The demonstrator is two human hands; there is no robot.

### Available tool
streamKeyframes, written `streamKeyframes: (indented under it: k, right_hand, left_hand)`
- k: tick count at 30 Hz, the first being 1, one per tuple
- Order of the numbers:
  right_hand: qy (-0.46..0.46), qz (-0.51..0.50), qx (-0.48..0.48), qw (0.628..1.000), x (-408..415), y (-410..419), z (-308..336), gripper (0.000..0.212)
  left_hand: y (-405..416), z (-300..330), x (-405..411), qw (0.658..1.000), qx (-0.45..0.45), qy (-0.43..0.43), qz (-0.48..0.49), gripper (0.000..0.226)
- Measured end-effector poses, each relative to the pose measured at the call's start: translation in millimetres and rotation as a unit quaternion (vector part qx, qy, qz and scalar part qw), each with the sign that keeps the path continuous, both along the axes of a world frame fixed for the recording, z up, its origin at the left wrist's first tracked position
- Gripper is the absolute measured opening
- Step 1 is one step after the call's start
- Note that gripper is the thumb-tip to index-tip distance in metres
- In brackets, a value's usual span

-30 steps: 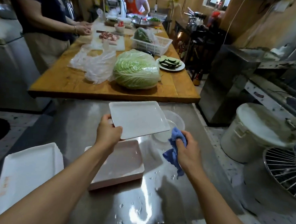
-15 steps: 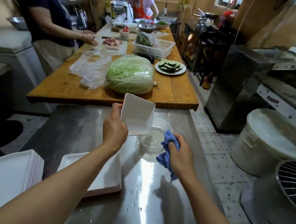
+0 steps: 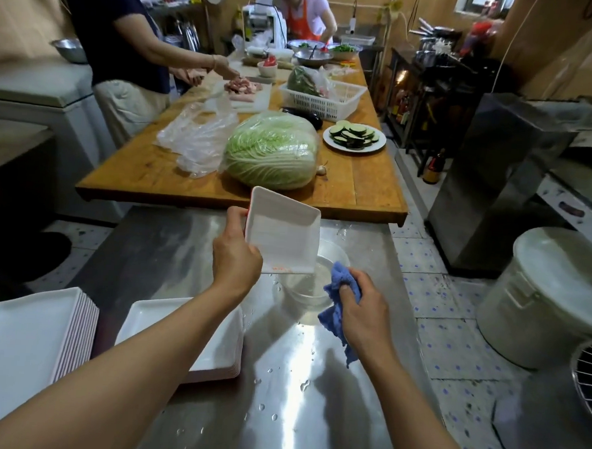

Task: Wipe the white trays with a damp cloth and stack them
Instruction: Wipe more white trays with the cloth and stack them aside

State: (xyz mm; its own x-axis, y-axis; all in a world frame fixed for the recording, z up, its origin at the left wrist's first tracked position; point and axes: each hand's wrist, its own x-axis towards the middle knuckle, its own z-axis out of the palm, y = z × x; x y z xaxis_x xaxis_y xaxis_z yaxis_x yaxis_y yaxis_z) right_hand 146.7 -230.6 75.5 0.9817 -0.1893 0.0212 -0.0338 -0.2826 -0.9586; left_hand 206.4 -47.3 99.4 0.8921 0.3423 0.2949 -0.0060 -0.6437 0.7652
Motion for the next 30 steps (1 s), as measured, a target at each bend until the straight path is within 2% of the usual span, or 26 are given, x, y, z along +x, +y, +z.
streamKeyframes:
  k: [2,5,9,11,13,15,19,22,27,30]
  right_hand:
    - [0.001,-0.003,-0.052,0.999,1.4,2.3,0.4,0.026]
    - [-0.059,-0.006,-0.144,0.988,7.6,13.1,12.5,0.029]
    - [-0.166,0.055,-0.195,0.965,15.2,52.2,45.2,0.033]
    - [-0.186,0.119,-0.222,0.95,18.5,77.6,56.7,0.037]
    - [-0.162,0.198,-0.321,0.912,20.7,101.3,58.6,0.043]
    - [-0.128,0.226,-0.411,0.874,17.2,117.0,53.1,0.048]
    - [-0.195,0.177,-0.369,0.891,-2.6,131.8,52.4,0.042]
    - [-0.225,0.212,-0.382,0.871,-7.2,152.6,53.4,0.037]
    - [-0.235,0.229,-0.338,0.882,-4.5,193.5,65.5,0.034]
    - [-0.232,0.199,-0.38,0.873,-0.8,204.6,68.8,0.035]
  left_hand:
    - [9.3,-1.8,-6.2,0.995,-0.09,0.042,0.011,0.046]
    - [25.0,-2.8,-21.7,0.97,-0.213,0.11,0.029,0.047]
    - [39.6,5.4,-49.9,0.94,-0.318,0.125,0.014,0.049]
    - [46.6,10.5,-62.2,0.934,-0.334,0.131,-0.003,0.049]
    - [55.1,14.7,-73.2,0.929,-0.35,0.123,-0.02,0.046]
    - [65.5,18.0,-82.9,0.927,-0.357,0.113,-0.03,0.043]
    - [88.6,21.5,-96.7,0.923,-0.371,0.1,-0.032,0.042]
    - [100.6,24.1,-107.4,0.923,-0.369,0.103,-0.048,0.043]
    - [115.7,31.8,-123.5,0.929,-0.351,0.099,-0.069,0.043]
    - [126.6,38.3,-125.7,0.934,-0.338,0.093,-0.075,0.044]
